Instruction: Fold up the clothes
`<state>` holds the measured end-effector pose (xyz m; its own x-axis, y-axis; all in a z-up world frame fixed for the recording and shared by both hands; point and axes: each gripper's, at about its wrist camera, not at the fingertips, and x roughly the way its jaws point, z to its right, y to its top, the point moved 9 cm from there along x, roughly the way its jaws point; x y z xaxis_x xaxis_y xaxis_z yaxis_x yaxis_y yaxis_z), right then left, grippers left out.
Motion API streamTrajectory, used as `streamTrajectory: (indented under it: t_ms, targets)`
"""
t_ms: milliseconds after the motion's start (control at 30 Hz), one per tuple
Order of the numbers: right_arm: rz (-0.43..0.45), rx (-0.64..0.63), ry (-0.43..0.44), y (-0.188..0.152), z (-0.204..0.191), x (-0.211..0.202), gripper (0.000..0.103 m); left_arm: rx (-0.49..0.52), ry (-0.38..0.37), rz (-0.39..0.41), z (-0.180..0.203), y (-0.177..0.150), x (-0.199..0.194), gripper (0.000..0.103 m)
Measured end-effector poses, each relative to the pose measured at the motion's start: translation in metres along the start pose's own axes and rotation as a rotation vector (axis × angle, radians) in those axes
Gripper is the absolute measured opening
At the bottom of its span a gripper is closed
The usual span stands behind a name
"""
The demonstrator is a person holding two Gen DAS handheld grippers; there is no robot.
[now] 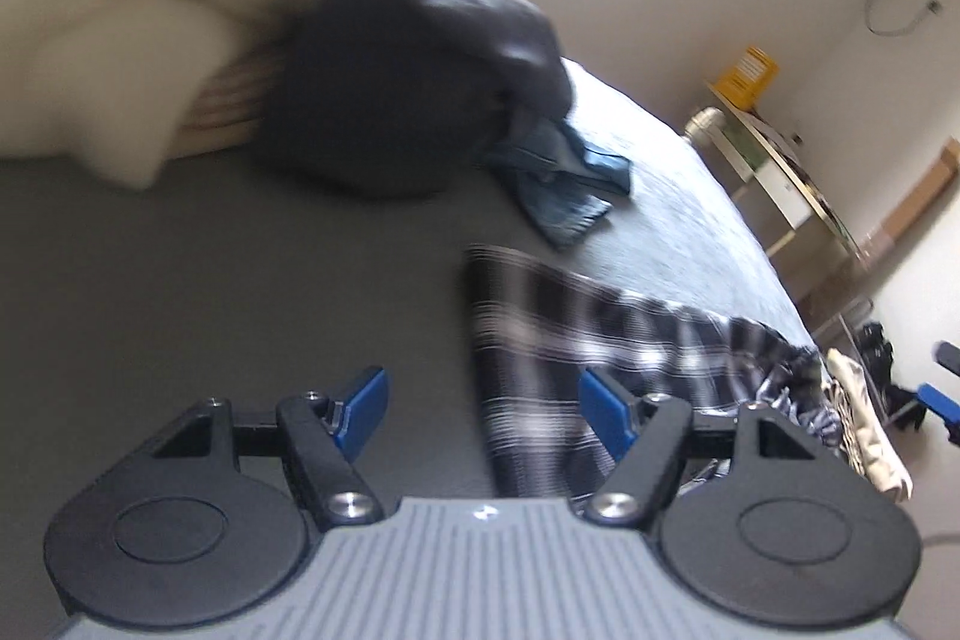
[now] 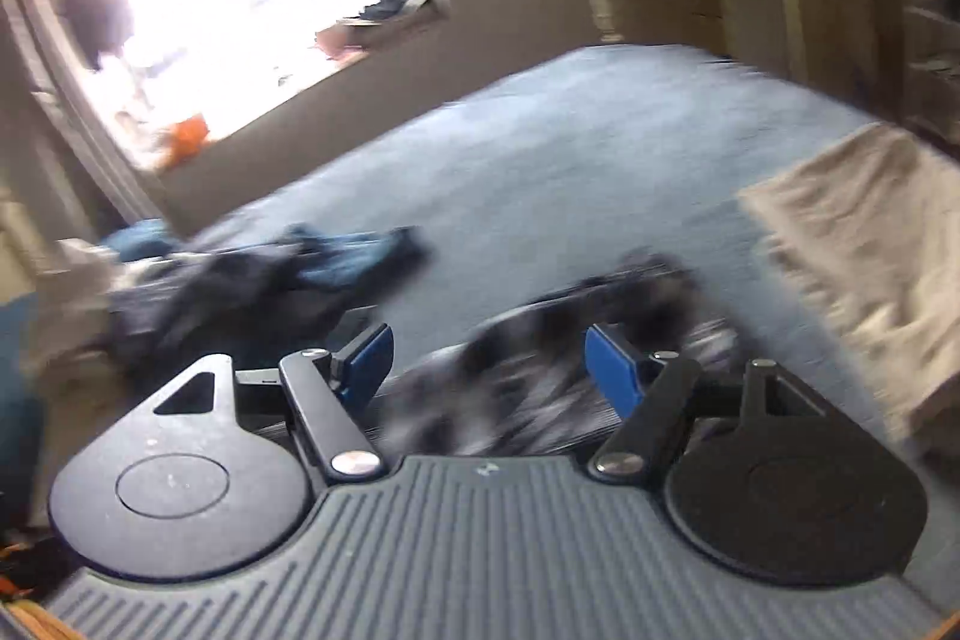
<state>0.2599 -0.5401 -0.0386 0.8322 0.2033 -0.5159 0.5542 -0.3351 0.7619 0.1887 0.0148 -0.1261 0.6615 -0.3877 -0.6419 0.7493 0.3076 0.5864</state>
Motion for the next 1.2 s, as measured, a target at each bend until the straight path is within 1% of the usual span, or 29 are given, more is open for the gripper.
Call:
streamTrajectory:
  t_ms: [100,133,200,267,367,400,500,533,567,667,767,800,867,967,1067,1200]
  targets:
    - [-0.034,-0.053,0.136,-0.026,-0.063,-0.008,0.071,-0.009,0.010,-0.001,-0.013,-0.002,-0.013,0.071]
    - [-0.058,-0.097,0.166,-0.039,-0.083,-0.008,0.071,-0.011,0.013,-0.006,-0.018,-0.004,-0.016,0.071]
    - [-0.123,-0.218,0.219,-0.072,-0.124,-0.003,0.071,-0.022,0.012,-0.023,-0.026,-0.009,-0.019,0.071]
    - [-0.189,-0.388,0.249,-0.111,-0.161,0.003,0.071,-0.035,0.008,-0.040,-0.033,-0.013,-0.019,0.070]
    - [-0.287,-0.679,0.269,-0.179,-0.206,0.012,0.071,-0.054,0.003,-0.066,-0.044,-0.020,-0.019,0.069]
    - [-0.306,-0.785,0.271,-0.201,-0.219,0.011,0.071,-0.060,0.001,-0.075,-0.047,-0.023,-0.019,0.068]
    - [-0.322,-1.098,0.220,-0.256,-0.237,0.016,0.071,-0.080,-0.004,-0.100,-0.058,-0.030,-0.019,0.068]
    - [-0.314,-1.181,0.197,-0.268,-0.239,0.019,0.071,-0.086,-0.006,-0.109,-0.061,-0.032,-0.019,0.067]
    - [-0.302,-1.237,0.183,-0.277,-0.240,0.021,0.071,-0.092,-0.009,-0.117,-0.064,-0.034,-0.018,0.067]
    - [-0.303,-1.340,0.167,-0.296,-0.244,0.031,0.070,-0.094,-0.033,-0.130,-0.063,-0.037,-0.012,0.066]
    - [-0.291,-1.405,0.141,-0.306,-0.243,0.038,0.069,-0.074,-0.062,-0.134,-0.056,-0.037,-0.004,0.066]
    - [-0.279,-1.408,0.140,-0.305,-0.243,0.039,0.069,-0.067,-0.073,-0.137,-0.051,-0.036,-0.001,0.066]
    - [-0.255,-1.410,0.127,-0.303,-0.244,0.040,0.063,-0.051,-0.102,-0.141,-0.041,-0.032,0.009,0.066]
    - [-0.223,-1.422,0.085,-0.298,-0.242,0.043,0.057,-0.035,-0.139,-0.160,-0.024,-0.027,0.030,0.066]
    - [-0.214,-1.423,0.075,-0.302,-0.234,0.044,0.053,-0.020,-0.158,-0.174,-0.008,-0.017,0.056,0.069]
    - [-0.194,-1.452,0.063,-0.306,-0.228,0.043,0.047,-0.019,-0.167,-0.173,0.006,-0.001,0.089,0.069]
